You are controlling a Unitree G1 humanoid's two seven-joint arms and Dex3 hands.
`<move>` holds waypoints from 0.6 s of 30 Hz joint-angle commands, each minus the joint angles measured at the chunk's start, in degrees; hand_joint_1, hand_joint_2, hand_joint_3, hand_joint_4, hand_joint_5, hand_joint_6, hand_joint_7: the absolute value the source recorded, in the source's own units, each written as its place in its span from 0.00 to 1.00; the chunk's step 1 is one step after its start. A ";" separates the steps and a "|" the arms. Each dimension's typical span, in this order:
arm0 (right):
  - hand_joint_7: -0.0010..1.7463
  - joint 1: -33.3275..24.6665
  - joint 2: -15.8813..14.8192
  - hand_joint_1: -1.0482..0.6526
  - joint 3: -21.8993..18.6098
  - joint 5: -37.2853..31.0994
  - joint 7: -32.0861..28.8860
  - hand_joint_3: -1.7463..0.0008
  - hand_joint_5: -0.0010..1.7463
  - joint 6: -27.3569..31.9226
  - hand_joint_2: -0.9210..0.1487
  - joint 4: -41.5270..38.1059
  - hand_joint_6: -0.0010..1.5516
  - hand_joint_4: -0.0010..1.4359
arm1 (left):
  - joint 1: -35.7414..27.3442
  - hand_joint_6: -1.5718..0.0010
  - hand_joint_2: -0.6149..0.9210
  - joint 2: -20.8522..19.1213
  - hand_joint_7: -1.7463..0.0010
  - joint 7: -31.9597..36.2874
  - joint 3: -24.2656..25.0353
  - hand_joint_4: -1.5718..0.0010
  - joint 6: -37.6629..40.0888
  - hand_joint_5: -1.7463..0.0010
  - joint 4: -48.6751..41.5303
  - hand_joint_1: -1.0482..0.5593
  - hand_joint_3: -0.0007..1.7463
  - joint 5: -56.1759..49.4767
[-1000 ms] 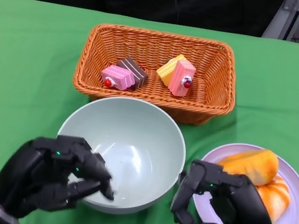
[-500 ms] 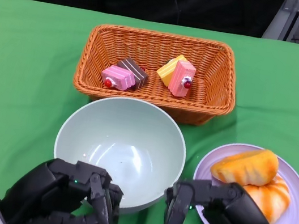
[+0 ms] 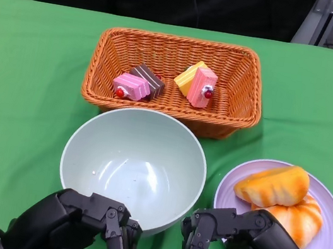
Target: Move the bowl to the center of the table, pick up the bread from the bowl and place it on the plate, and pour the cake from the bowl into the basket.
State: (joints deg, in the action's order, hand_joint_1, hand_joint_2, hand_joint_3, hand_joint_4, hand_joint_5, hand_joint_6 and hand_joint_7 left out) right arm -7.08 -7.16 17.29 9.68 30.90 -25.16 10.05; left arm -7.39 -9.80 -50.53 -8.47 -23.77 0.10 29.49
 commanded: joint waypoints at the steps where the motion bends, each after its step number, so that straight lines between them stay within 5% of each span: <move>1: 0.74 -0.03 -0.48 0.49 -0.23 0.27 -0.49 0.29 0.93 0.84 0.56 0.77 0.56 0.64 | 0.08 0.48 0.92 0.10 0.33 0.01 0.77 0.51 0.25 0.17 -0.02 0.58 0.32 -0.47; 18: 0.78 1.19 2.25 0.48 -1.33 -0.92 -4.80 0.41 0.91 -0.62 0.41 -2.74 0.52 0.62 | 1.26 0.48 0.89 3.57 0.35 7.48 4.04 0.53 -1.09 0.13 -0.39 0.60 0.40 -5.85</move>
State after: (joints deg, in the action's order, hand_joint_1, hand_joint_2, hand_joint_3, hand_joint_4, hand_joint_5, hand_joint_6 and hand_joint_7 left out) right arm -6.41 -5.07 16.76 8.80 26.54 -25.01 7.58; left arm -6.57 -5.95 -43.74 -5.08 -24.05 0.05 24.01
